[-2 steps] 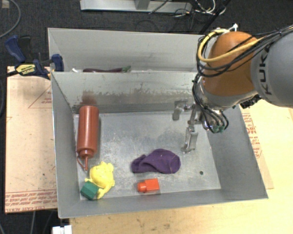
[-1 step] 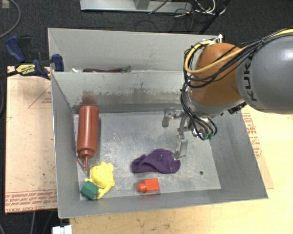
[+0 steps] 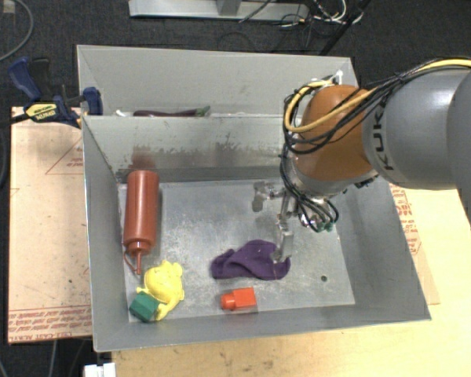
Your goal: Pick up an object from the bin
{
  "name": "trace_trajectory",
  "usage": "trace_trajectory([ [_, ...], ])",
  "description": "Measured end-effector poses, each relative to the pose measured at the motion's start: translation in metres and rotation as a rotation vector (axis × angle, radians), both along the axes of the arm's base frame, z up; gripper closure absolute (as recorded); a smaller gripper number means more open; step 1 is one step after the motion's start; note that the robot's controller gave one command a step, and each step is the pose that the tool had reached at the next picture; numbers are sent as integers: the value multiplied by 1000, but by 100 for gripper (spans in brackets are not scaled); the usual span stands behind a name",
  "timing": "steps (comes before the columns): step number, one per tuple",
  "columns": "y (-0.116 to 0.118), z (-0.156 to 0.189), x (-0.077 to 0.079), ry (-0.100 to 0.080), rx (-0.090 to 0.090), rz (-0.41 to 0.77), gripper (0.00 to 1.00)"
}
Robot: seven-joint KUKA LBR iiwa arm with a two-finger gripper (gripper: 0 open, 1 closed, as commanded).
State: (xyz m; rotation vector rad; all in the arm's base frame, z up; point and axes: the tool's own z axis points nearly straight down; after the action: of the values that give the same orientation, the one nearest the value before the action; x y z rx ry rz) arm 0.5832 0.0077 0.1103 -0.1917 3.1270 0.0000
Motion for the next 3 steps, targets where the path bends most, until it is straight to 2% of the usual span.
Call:
trace_trajectory([
  [1,13,-24,-22,9,0,219,0],
  [2,5,-40,-23,-2,-2,453,100],
  [3,5,-40,-23,-2,-2,453,100],
])
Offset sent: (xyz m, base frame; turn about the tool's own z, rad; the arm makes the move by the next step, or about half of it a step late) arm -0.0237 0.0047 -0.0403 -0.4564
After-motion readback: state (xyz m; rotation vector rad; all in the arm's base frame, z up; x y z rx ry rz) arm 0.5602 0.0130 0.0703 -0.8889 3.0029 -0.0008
